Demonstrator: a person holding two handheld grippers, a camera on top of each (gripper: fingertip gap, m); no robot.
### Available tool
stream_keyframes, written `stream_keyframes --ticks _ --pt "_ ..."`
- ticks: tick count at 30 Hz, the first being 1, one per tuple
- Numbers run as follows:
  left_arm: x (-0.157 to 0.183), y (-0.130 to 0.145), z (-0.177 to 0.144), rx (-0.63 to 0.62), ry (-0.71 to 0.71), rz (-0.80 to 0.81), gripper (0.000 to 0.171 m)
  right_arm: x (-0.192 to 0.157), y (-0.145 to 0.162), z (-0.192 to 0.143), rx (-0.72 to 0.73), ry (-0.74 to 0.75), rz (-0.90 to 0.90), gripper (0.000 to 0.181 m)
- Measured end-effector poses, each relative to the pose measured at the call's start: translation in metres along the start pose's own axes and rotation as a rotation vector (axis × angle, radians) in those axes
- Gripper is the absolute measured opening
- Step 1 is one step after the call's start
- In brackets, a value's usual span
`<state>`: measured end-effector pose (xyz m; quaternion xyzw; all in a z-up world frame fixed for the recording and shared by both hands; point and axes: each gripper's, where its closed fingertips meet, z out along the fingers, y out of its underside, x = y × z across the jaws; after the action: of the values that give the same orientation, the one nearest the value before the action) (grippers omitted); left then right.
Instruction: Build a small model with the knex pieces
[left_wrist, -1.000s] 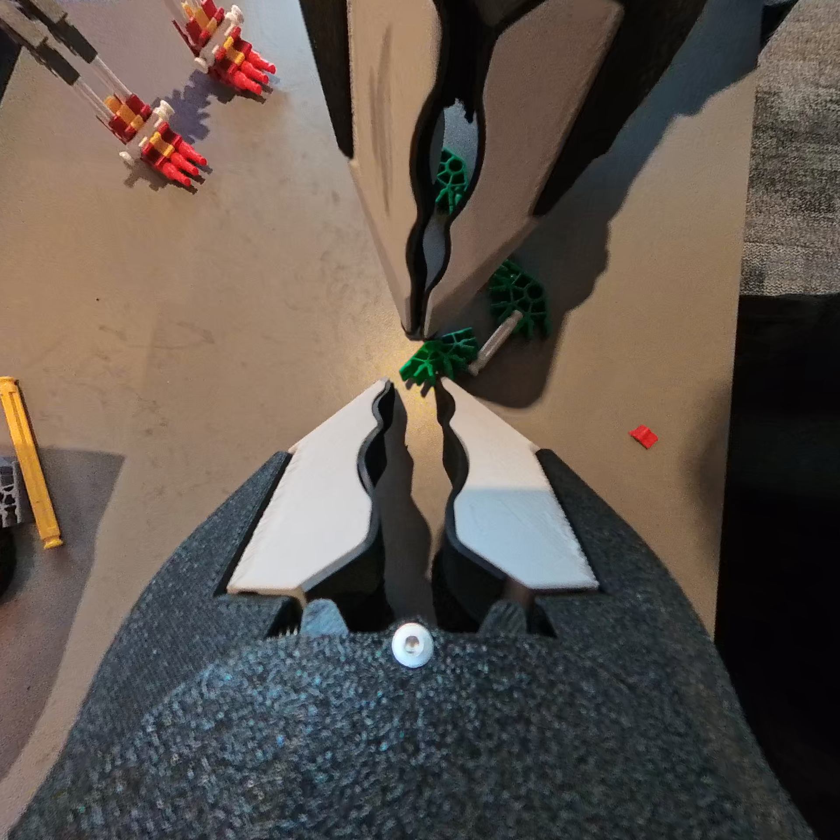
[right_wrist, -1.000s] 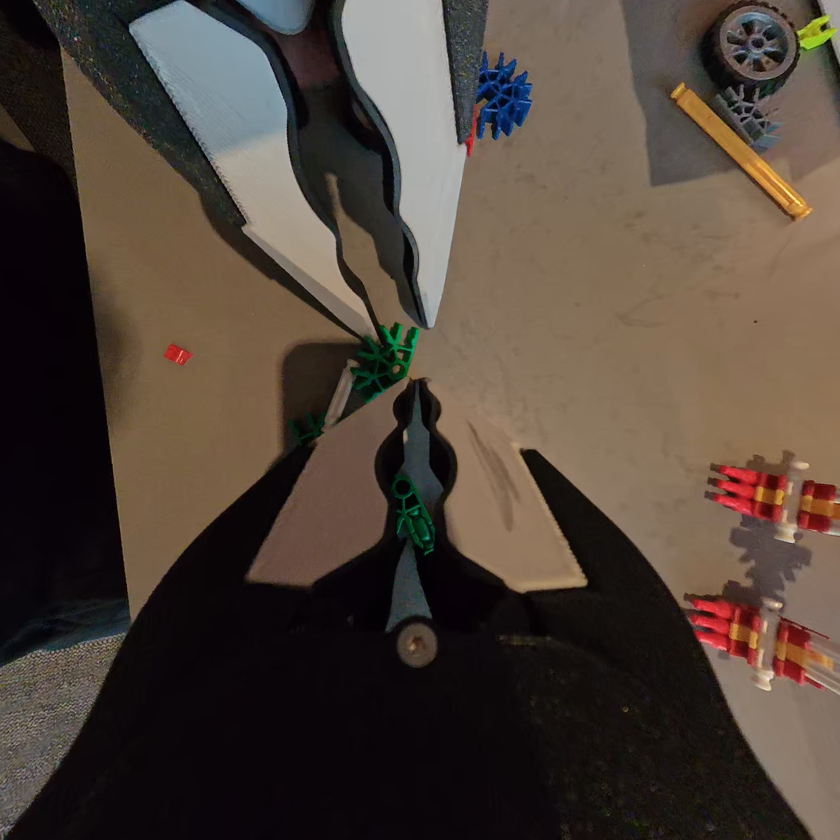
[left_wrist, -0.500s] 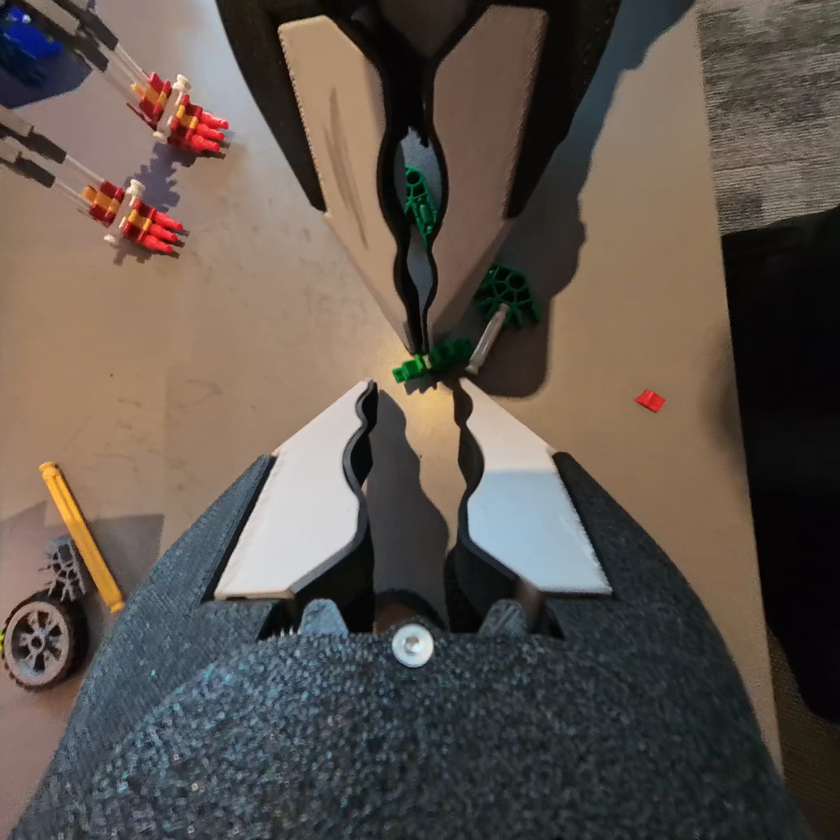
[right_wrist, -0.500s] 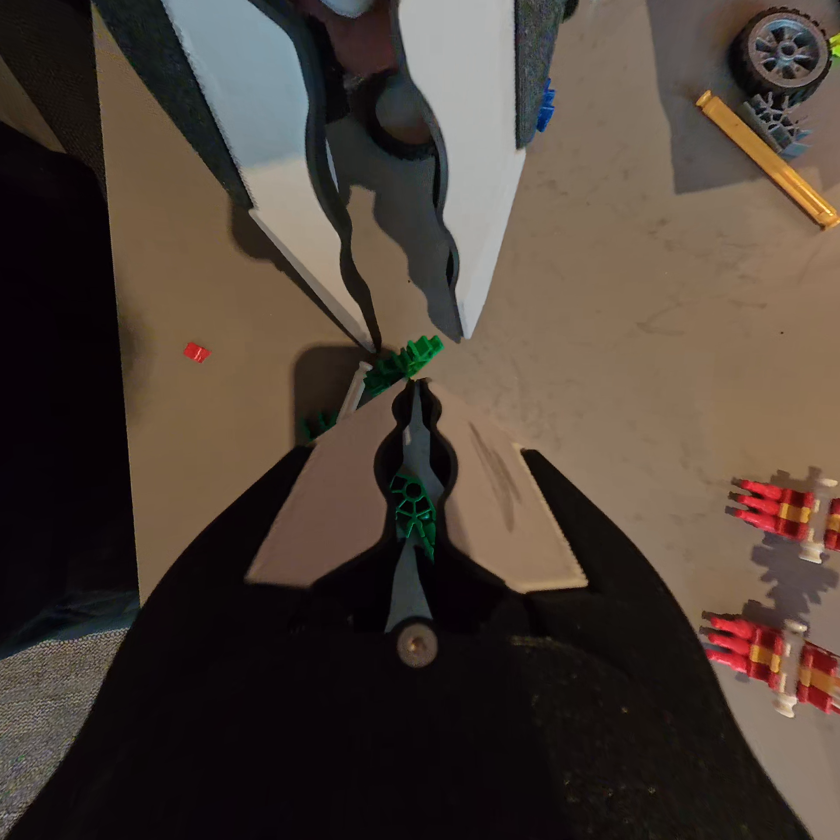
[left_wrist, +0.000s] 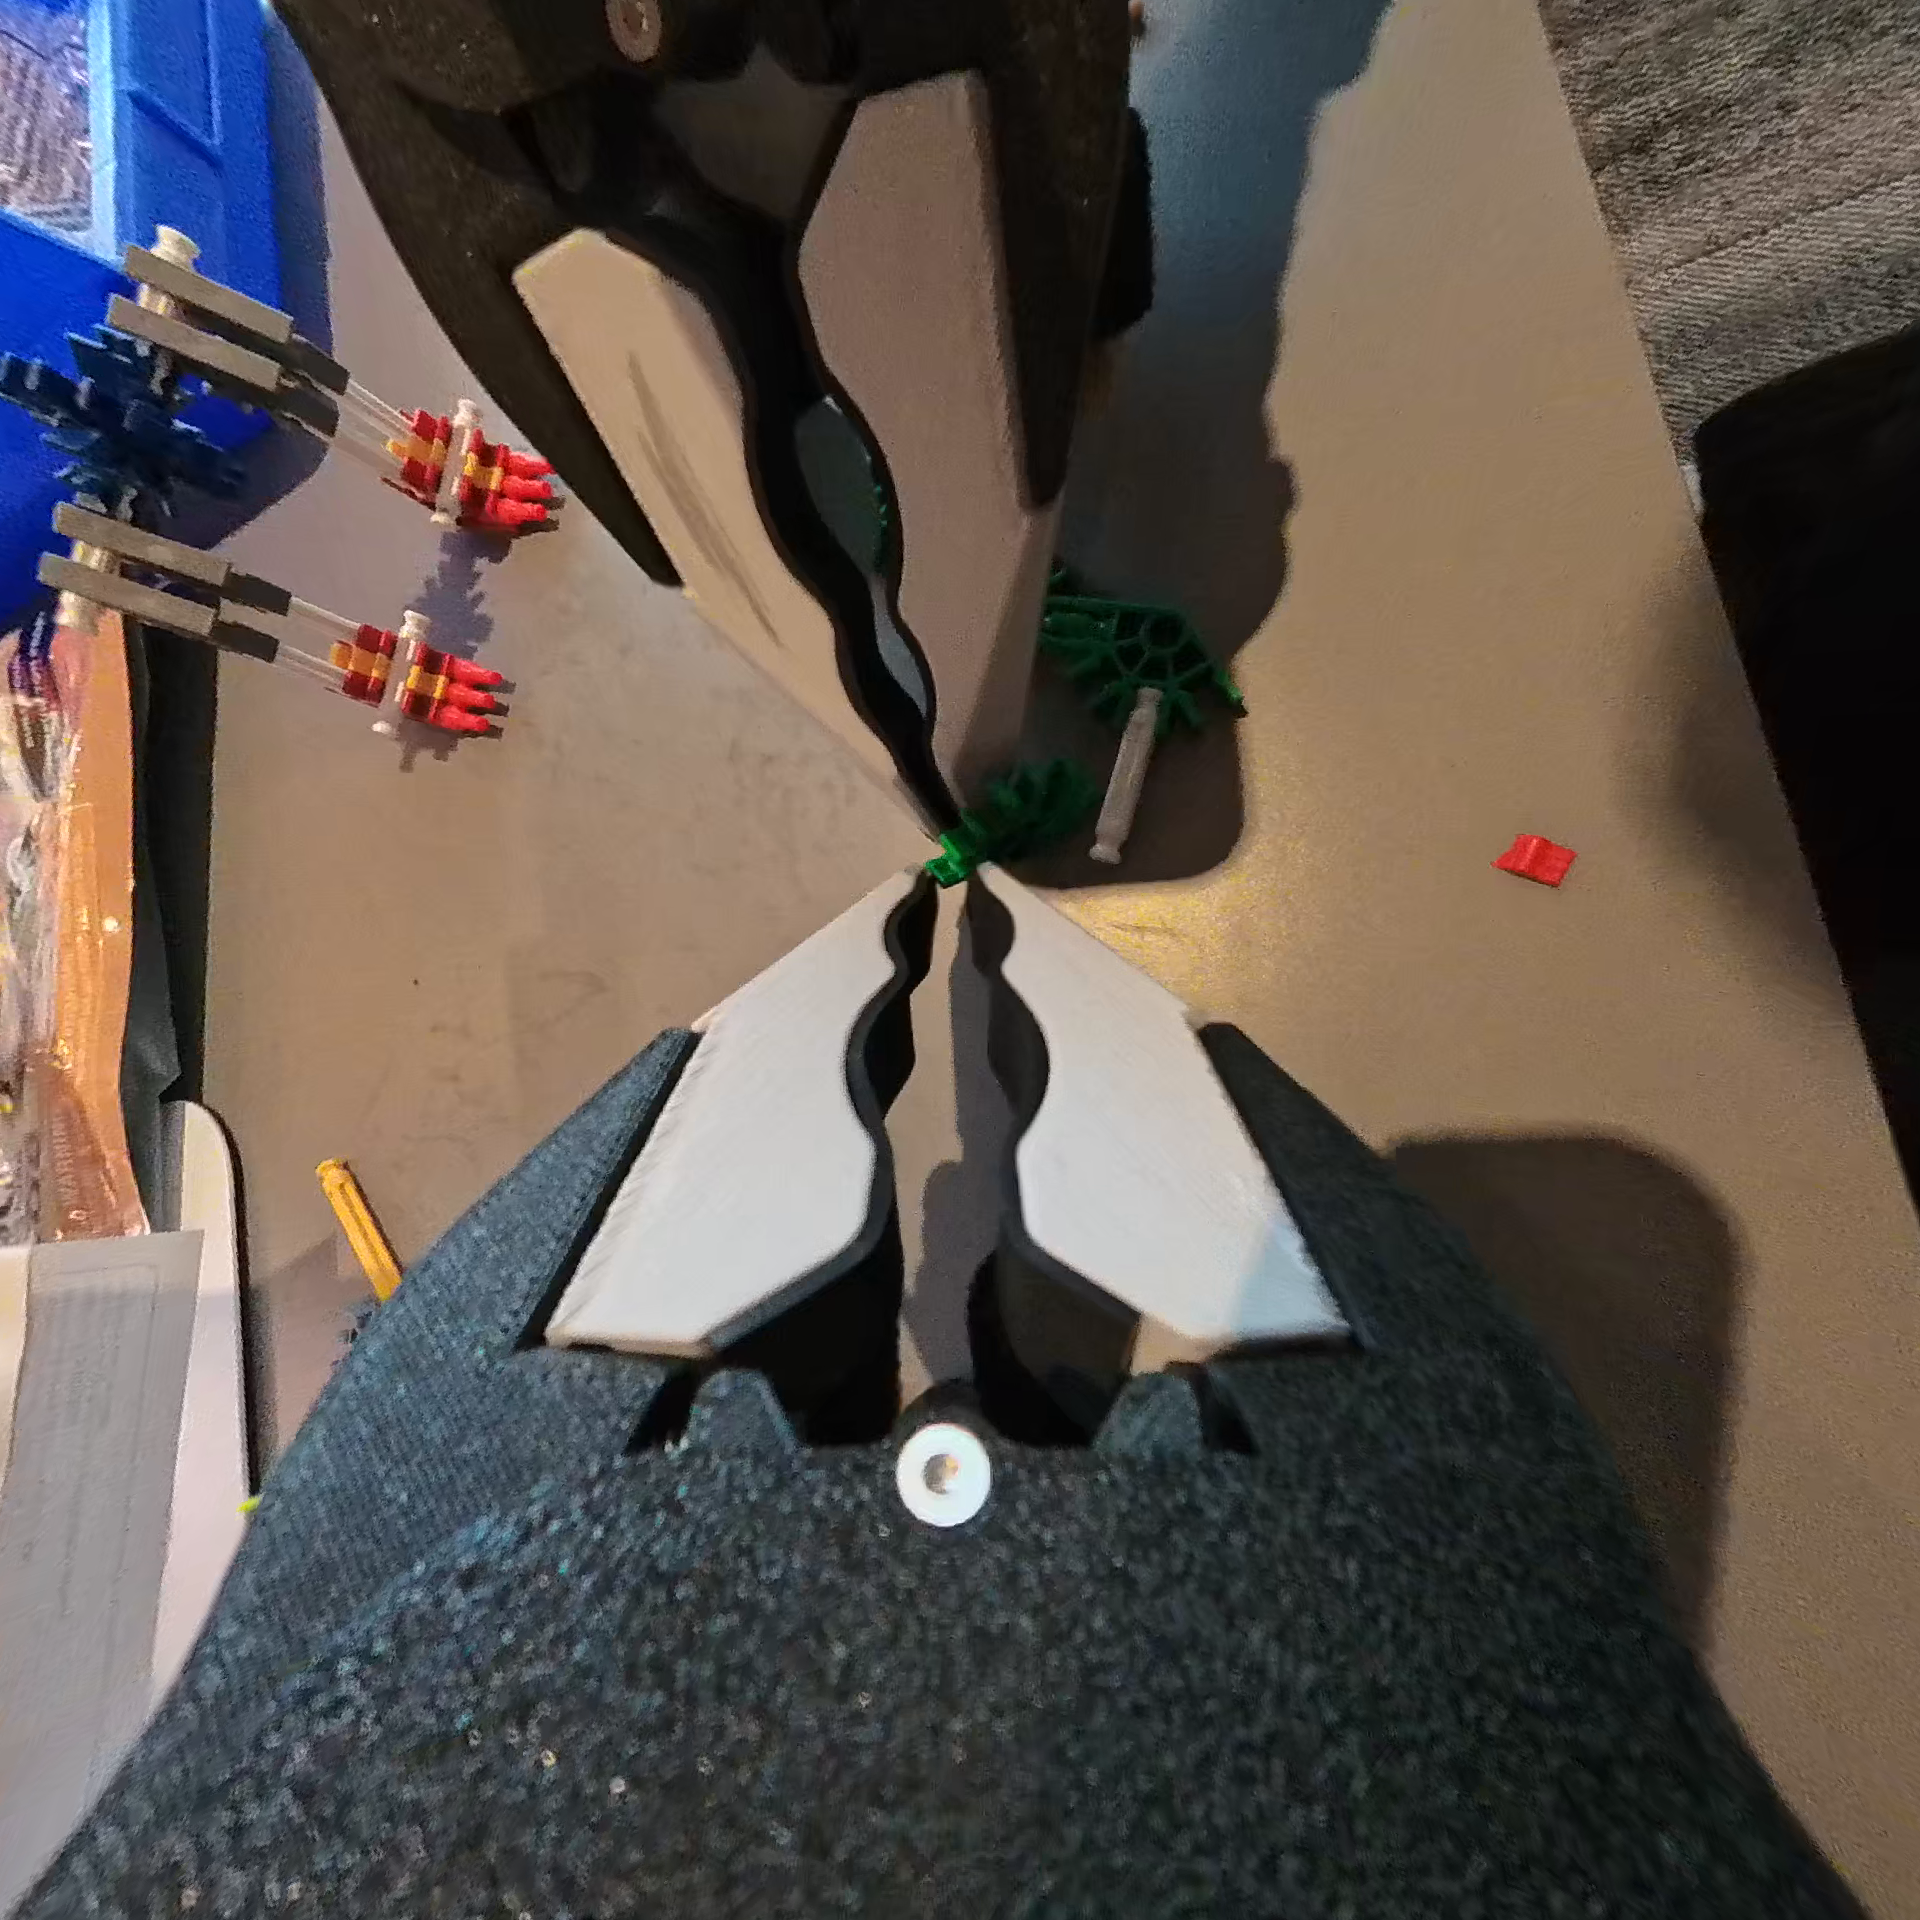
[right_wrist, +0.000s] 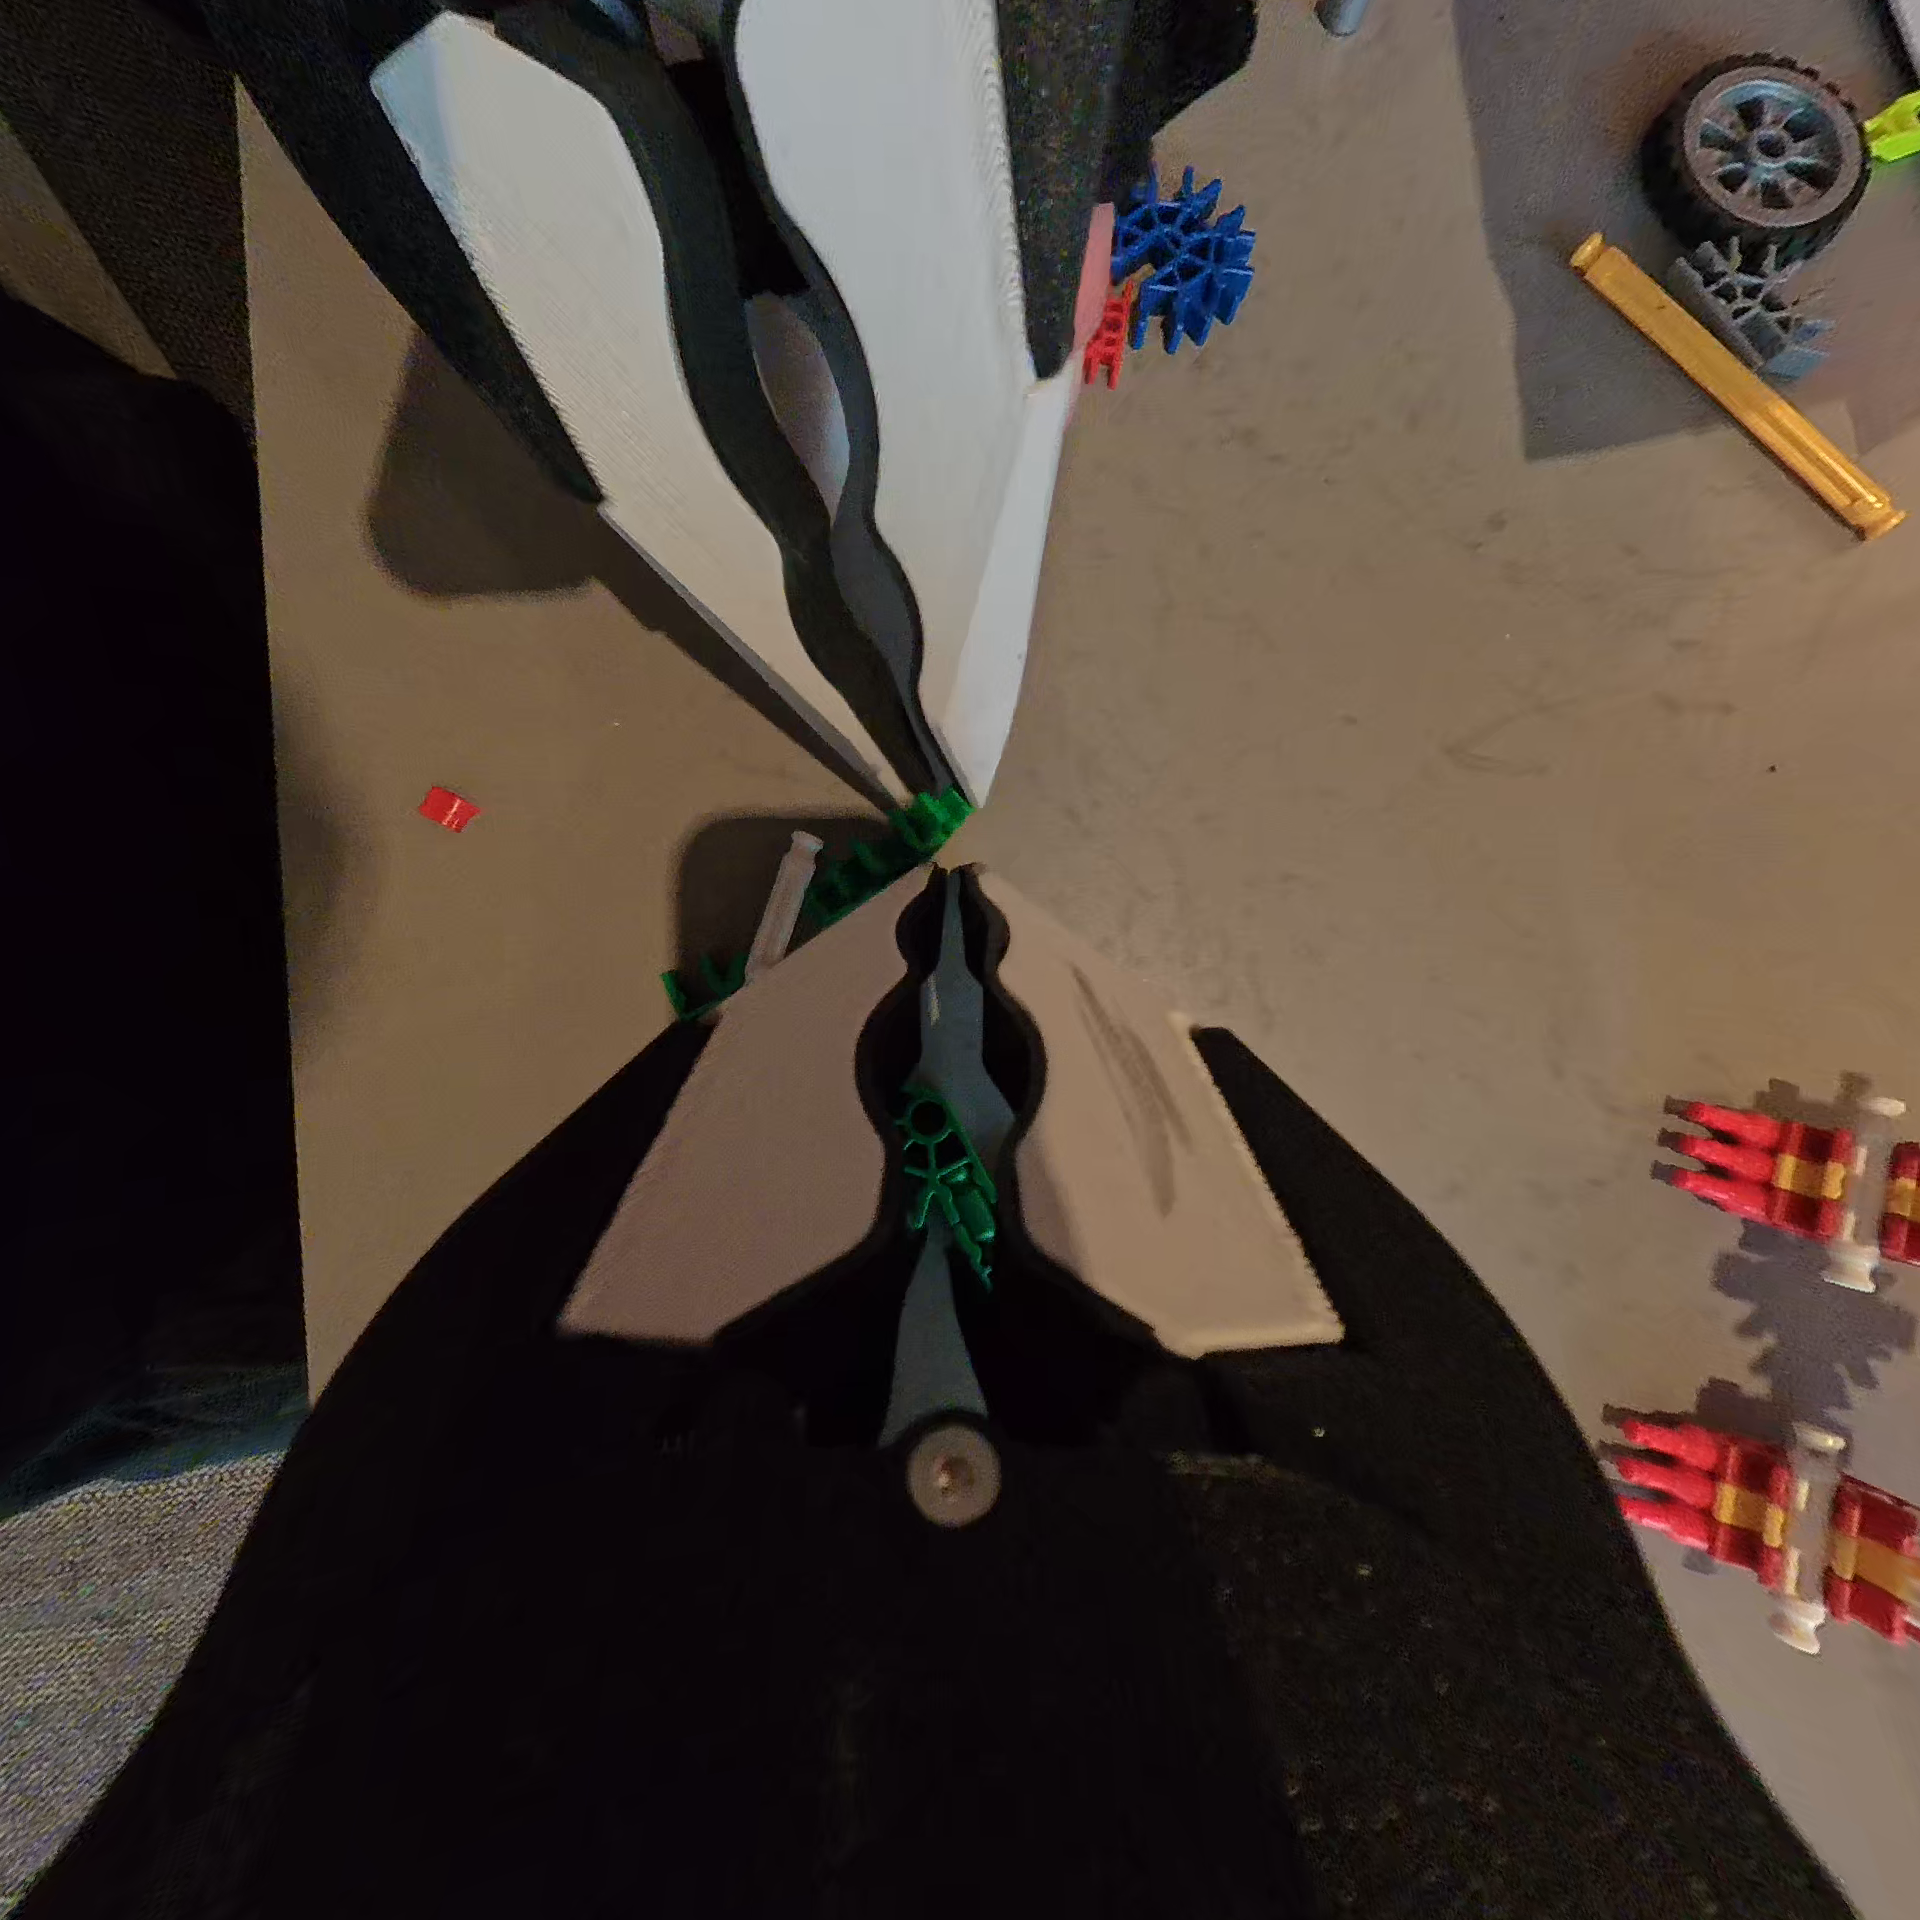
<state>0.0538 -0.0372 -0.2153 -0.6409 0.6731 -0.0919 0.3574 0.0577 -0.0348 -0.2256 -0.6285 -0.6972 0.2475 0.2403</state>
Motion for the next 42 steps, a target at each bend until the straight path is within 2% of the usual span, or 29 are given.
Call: stream_keyframes --ticks 11,19,24,30,36,39,42 --pt "0.001 -0.005 -0.012 0.059 -0.147 0.019 0.005 -0.007 -0.012 -0.01 0.033 0.025 -0.015 0.002" --pt "0.009 0.009 -0.014 0.018 -0.213 0.075 0.003 -0.016 -0.016 0.001 -0.006 0.025 -0.057 0.001" --pt "0.004 0.005 -0.016 0.037 -0.278 0.067 0.0 -0.013 -0.021 -0.001 -0.018 0.036 -0.072 0.002" --pt "0.013 0.017 -0.019 -0.005 -0.206 0.056 0.004 -0.013 -0.02 0.003 -0.034 0.027 -0.084 0.002" --pt "0.019 0.033 -0.03 -0.072 -0.144 0.04 0.016 -0.02 -0.033 0.008 -0.013 0.015 -0.116 0.002" --pt "0.023 0.034 -0.038 -0.058 -0.094 -0.008 0.024 -0.018 -0.035 0.006 -0.001 0.019 -0.114 0.002" --pt "0.022 0.023 -0.04 0.005 -0.045 -0.057 0.031 -0.016 -0.032 0.0 0.013 0.026 -0.095 0.002"
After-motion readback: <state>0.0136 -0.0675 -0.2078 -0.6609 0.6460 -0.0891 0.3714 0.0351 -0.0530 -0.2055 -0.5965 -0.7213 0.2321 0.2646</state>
